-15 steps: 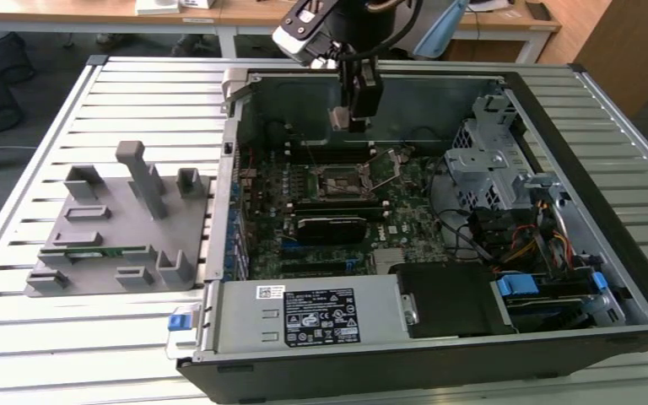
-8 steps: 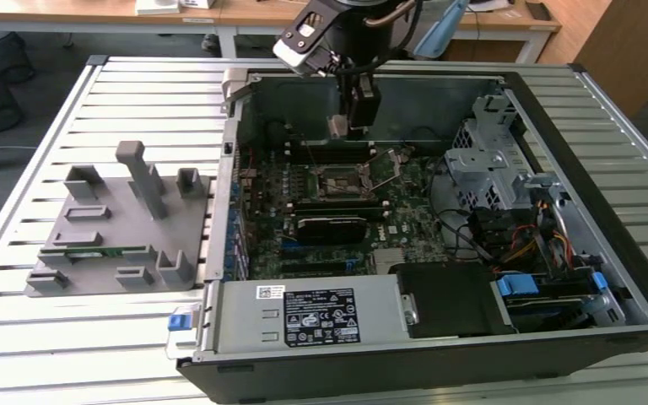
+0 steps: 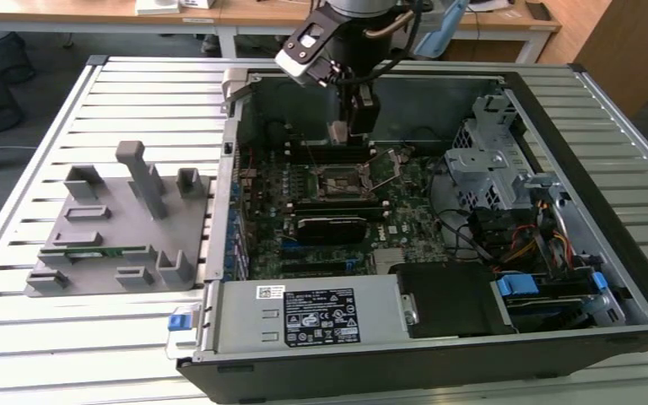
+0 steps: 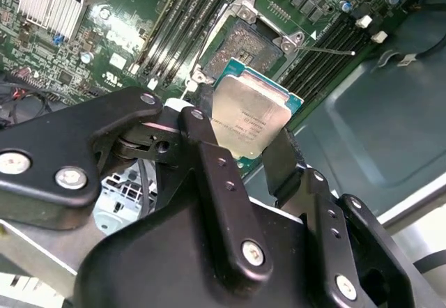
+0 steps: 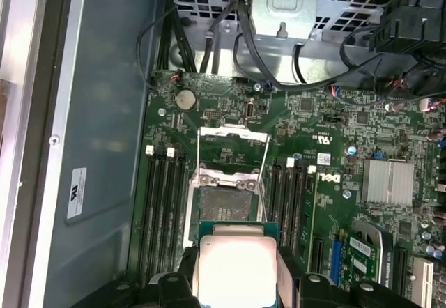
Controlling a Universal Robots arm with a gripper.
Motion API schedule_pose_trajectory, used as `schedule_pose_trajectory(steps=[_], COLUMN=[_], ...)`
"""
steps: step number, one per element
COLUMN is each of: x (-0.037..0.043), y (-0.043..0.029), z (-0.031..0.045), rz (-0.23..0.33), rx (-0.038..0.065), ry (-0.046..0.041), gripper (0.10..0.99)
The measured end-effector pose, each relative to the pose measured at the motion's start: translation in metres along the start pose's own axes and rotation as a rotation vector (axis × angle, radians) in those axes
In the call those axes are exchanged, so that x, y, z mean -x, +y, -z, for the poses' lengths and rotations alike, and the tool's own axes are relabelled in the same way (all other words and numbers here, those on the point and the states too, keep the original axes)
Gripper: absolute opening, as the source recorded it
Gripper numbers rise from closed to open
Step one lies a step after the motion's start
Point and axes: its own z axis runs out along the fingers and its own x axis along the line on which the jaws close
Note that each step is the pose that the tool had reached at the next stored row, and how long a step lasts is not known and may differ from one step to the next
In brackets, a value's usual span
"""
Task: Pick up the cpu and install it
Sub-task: 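Place the cpu into insertion slot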
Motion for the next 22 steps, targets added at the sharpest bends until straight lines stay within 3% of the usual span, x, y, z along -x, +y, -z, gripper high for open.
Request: schedule_pose_trajectory(steps=[22], x=[-0.0013], y=[0.0027], z=[-0.0293], rz=[-0.001], rx=[-0.009], ry=[0.0008], gripper=[0.533])
